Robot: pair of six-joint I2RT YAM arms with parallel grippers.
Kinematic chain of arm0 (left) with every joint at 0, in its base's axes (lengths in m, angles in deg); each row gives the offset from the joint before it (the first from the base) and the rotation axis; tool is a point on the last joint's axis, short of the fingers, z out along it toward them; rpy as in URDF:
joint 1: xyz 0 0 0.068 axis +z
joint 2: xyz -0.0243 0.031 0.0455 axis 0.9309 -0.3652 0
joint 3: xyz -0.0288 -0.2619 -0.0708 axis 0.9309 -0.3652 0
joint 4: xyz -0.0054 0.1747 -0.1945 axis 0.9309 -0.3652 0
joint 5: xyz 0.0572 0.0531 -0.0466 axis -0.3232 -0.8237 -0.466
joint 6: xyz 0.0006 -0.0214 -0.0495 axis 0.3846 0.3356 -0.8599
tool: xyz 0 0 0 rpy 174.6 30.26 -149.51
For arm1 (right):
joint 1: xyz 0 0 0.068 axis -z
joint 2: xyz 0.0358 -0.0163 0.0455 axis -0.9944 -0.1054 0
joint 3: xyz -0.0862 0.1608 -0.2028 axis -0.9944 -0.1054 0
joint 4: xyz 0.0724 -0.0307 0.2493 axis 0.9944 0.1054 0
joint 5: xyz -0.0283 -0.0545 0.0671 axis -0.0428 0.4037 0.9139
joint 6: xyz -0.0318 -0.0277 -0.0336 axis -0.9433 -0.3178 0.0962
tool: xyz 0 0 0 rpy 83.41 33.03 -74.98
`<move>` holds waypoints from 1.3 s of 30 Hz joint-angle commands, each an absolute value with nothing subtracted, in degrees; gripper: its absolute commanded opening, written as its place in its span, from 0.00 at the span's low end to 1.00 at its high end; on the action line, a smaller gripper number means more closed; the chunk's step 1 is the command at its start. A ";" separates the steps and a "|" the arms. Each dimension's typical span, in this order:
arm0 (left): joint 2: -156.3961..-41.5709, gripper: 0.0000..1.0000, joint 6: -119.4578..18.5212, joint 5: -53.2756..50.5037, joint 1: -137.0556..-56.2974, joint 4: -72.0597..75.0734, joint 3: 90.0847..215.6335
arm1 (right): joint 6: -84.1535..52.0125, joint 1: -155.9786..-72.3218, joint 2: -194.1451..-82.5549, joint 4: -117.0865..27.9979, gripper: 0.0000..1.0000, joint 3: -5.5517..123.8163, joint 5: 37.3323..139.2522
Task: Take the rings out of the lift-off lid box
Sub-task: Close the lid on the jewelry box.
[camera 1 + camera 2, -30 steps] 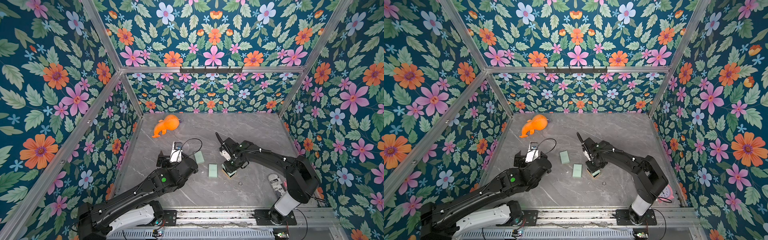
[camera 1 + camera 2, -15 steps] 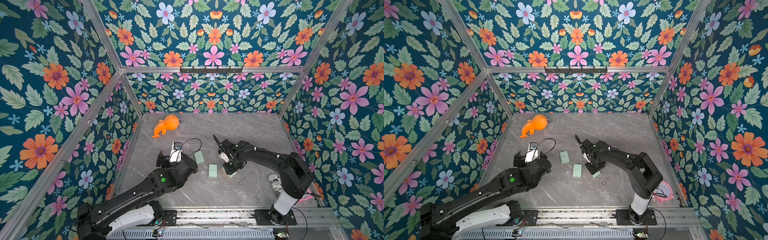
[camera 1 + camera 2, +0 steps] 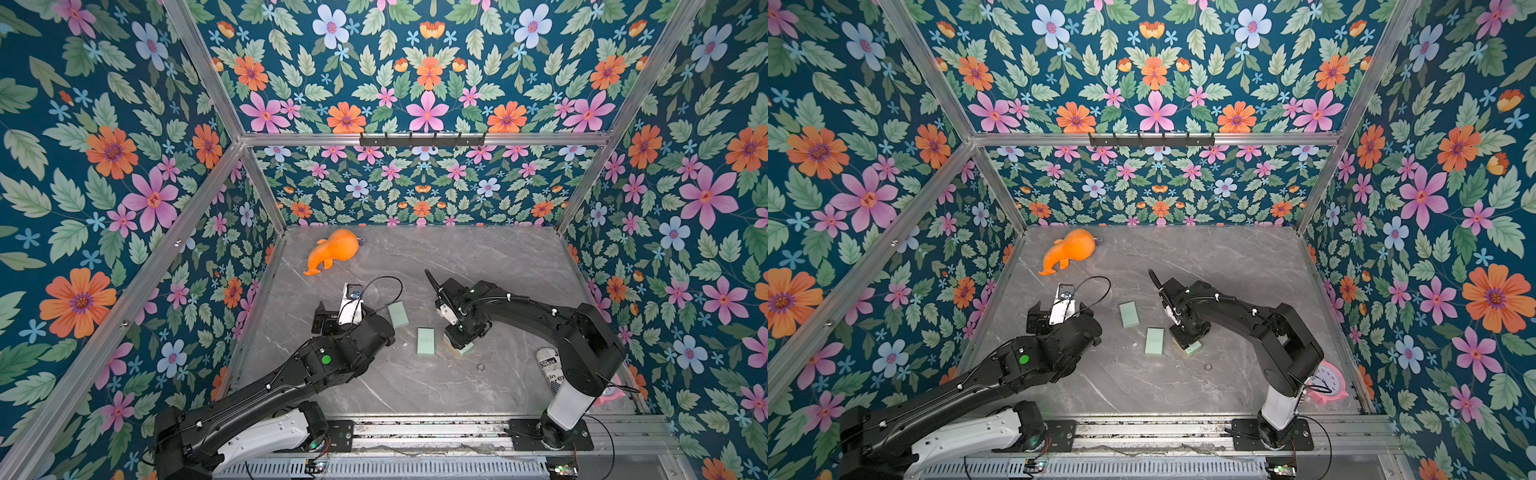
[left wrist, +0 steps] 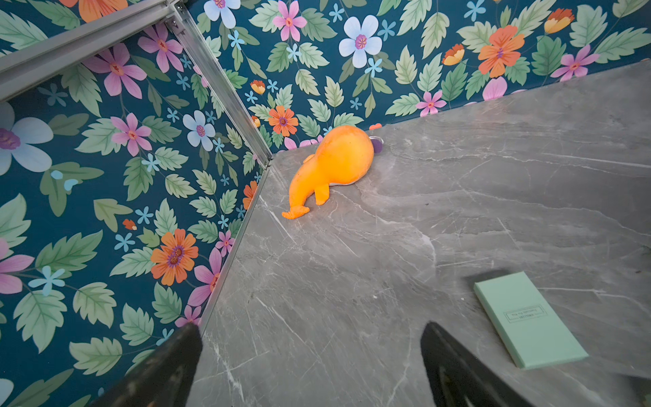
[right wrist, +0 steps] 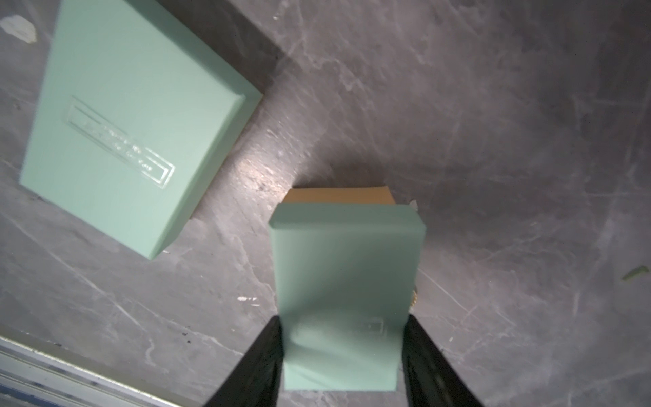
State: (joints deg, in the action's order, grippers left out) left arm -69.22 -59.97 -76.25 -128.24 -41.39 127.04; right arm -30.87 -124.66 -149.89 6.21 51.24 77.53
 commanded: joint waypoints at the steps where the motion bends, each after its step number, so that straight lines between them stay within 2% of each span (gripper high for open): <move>1: -69.08 1.00 -60.31 -76.94 -128.10 -41.83 127.17 | -32.41 -124.79 -150.06 7.29 0.52 51.46 76.88; 32: -69.21 1.00 -60.05 -76.79 -127.72 -41.77 127.13 | -27.68 -125.57 -152.12 7.99 0.53 52.95 75.85; 39: -68.99 1.00 -60.05 -76.77 -127.67 -41.70 127.08 | -26.01 -125.61 -151.61 8.74 0.58 54.15 75.55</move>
State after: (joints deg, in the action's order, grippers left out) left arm -69.16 -59.95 -76.22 -127.82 -41.39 127.04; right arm -27.26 -125.51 -152.25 7.30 53.53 75.91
